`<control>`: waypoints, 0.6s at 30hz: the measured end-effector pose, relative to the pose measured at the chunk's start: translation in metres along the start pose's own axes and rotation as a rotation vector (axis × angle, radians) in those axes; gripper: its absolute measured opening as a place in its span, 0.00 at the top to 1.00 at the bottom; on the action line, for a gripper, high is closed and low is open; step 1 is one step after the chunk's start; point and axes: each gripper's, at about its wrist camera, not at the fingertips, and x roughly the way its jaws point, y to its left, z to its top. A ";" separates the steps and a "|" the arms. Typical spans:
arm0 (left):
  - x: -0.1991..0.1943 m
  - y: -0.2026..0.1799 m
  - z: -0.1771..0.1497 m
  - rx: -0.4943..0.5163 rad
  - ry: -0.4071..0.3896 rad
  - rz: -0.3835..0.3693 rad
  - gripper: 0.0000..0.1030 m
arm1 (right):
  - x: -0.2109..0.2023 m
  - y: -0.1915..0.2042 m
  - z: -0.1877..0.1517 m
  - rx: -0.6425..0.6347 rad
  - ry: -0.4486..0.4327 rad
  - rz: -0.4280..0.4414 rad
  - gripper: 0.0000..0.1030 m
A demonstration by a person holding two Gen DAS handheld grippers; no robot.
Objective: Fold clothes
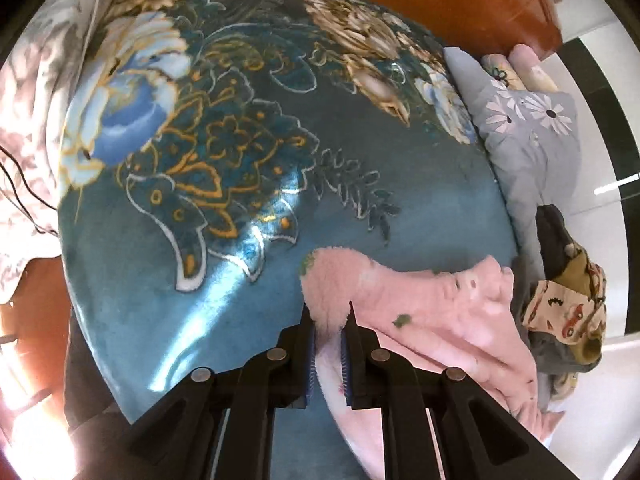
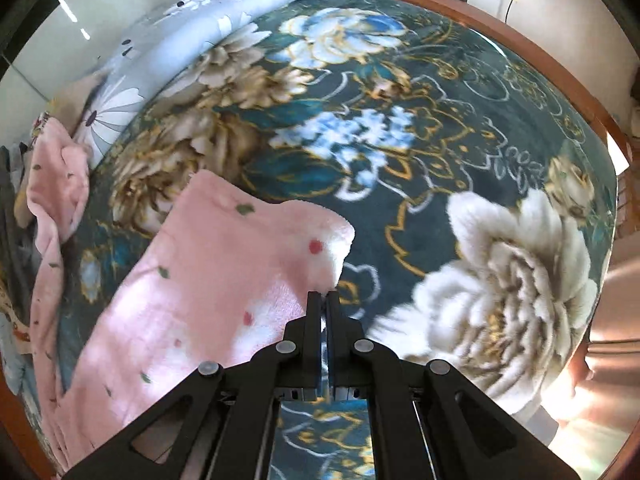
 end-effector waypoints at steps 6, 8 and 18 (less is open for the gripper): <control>0.005 -0.019 0.006 0.081 -0.006 0.035 0.89 | 0.011 0.000 -0.009 -0.008 0.044 -0.021 0.98; 0.008 -0.015 0.005 0.083 0.014 0.031 0.89 | 0.015 0.001 -0.011 -0.002 0.051 -0.022 0.98; -0.014 0.003 0.007 -0.010 0.021 0.055 0.69 | -0.023 0.016 0.033 0.024 -0.136 -0.004 0.67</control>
